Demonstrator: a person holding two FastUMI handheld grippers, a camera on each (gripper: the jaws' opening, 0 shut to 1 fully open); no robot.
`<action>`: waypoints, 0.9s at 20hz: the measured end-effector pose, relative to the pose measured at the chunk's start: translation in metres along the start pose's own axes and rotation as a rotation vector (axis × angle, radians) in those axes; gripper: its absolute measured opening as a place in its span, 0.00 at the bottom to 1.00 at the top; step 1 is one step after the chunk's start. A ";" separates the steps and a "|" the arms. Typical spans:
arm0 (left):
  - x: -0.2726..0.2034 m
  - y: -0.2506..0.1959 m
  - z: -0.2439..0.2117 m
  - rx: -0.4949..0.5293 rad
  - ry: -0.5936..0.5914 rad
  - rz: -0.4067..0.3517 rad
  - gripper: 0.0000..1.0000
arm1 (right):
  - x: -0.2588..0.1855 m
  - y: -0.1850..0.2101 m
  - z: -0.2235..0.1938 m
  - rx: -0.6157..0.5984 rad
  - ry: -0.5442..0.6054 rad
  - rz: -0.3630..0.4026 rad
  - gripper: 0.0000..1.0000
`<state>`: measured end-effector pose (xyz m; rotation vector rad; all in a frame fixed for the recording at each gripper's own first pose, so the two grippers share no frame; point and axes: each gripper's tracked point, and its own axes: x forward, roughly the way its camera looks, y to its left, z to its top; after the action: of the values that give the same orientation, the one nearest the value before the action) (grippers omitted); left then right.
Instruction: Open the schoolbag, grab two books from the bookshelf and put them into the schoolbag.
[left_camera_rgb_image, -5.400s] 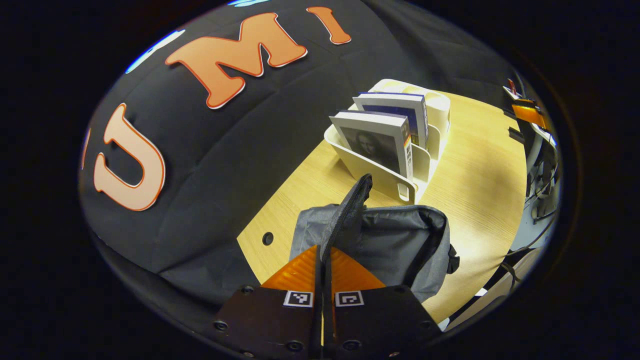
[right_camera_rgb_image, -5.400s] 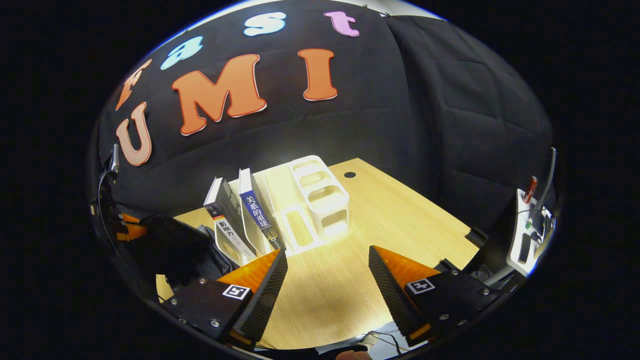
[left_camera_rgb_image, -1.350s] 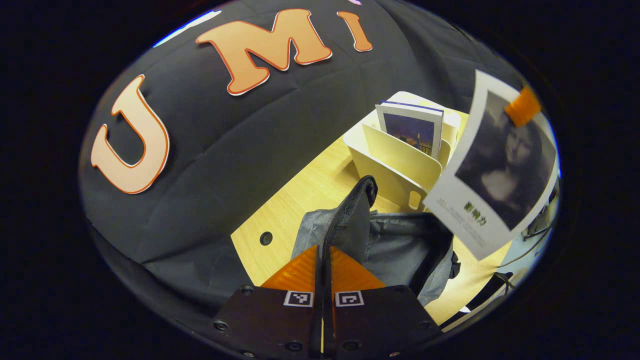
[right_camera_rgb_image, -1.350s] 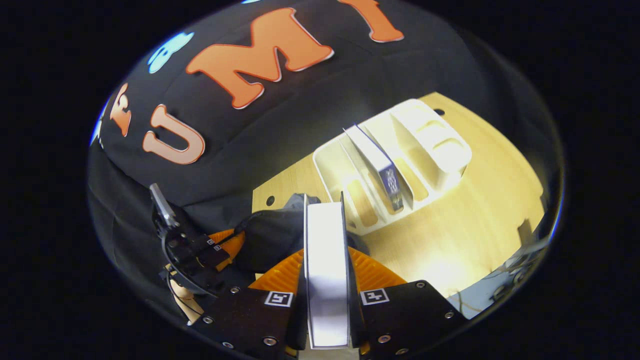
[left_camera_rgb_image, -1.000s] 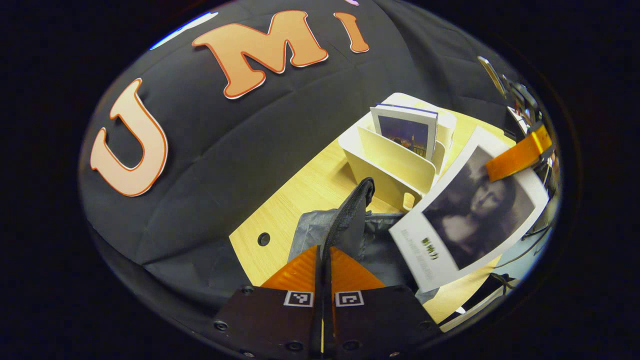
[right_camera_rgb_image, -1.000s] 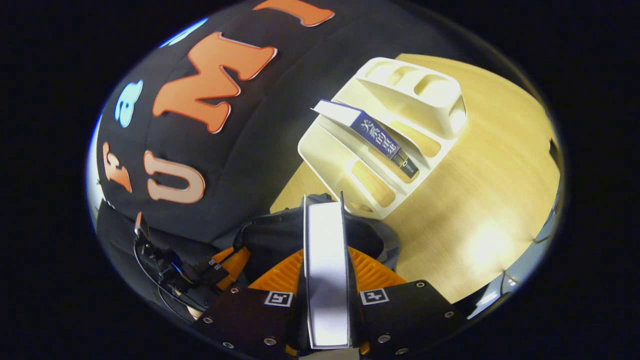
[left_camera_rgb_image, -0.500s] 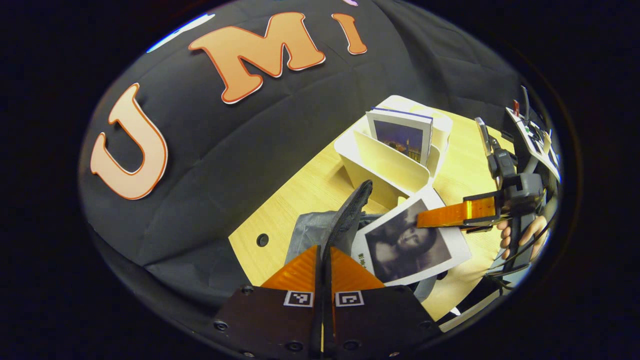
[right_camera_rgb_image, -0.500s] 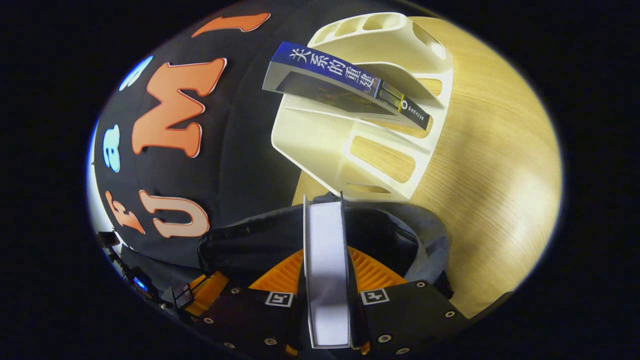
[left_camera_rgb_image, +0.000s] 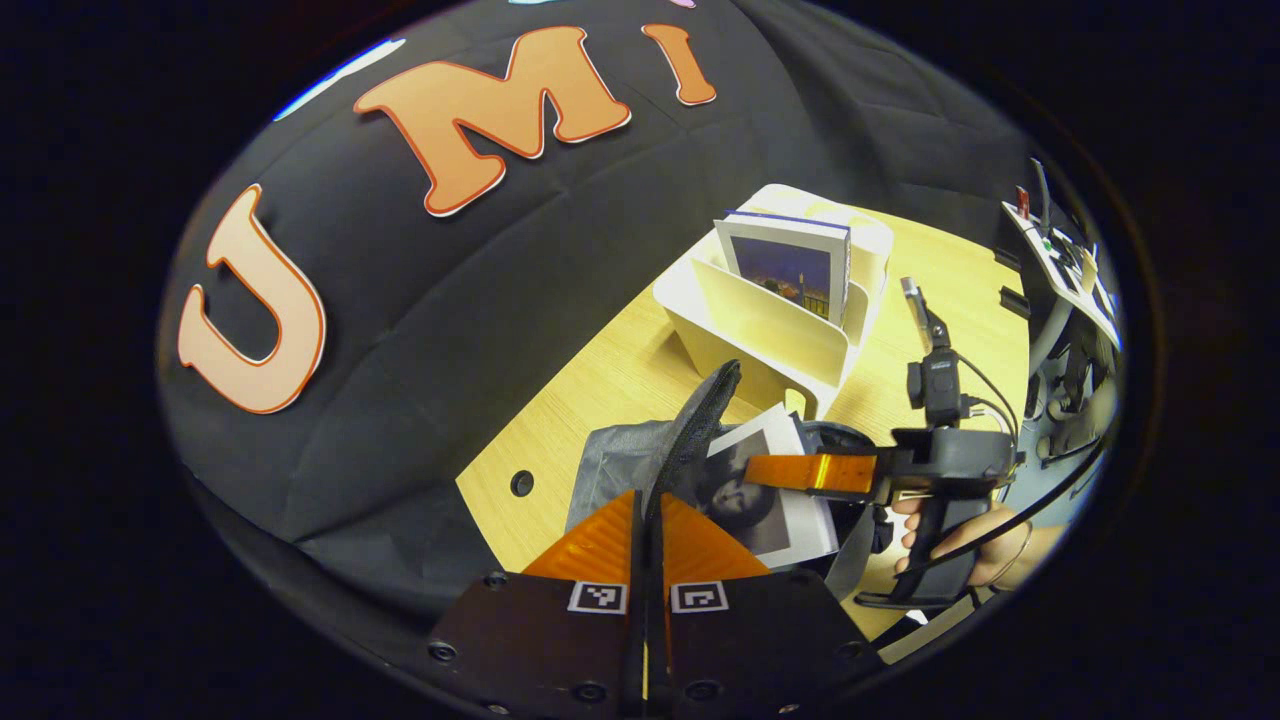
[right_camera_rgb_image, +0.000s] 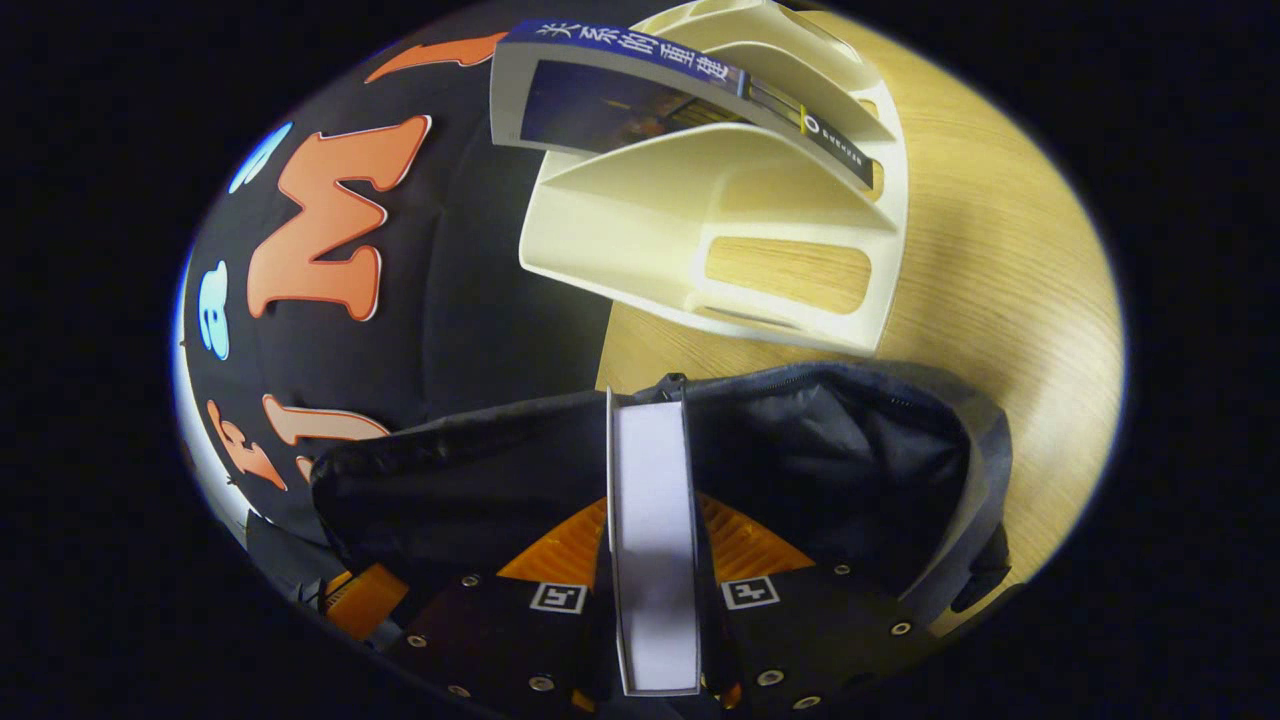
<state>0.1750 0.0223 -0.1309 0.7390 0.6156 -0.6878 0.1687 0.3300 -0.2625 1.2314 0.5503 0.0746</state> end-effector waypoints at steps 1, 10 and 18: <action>0.000 -0.001 0.000 0.003 0.001 0.002 0.02 | 0.003 -0.002 -0.001 -0.006 -0.004 -0.012 0.35; 0.004 -0.004 -0.014 -0.036 0.002 -0.025 0.02 | 0.001 -0.026 -0.019 -0.011 0.081 -0.137 0.65; 0.002 -0.007 -0.035 -0.083 0.000 -0.048 0.02 | -0.062 -0.030 0.013 -0.119 0.101 -0.197 0.99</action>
<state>0.1622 0.0450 -0.1553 0.6495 0.6601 -0.7022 0.1136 0.2871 -0.2649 1.0567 0.7426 0.0028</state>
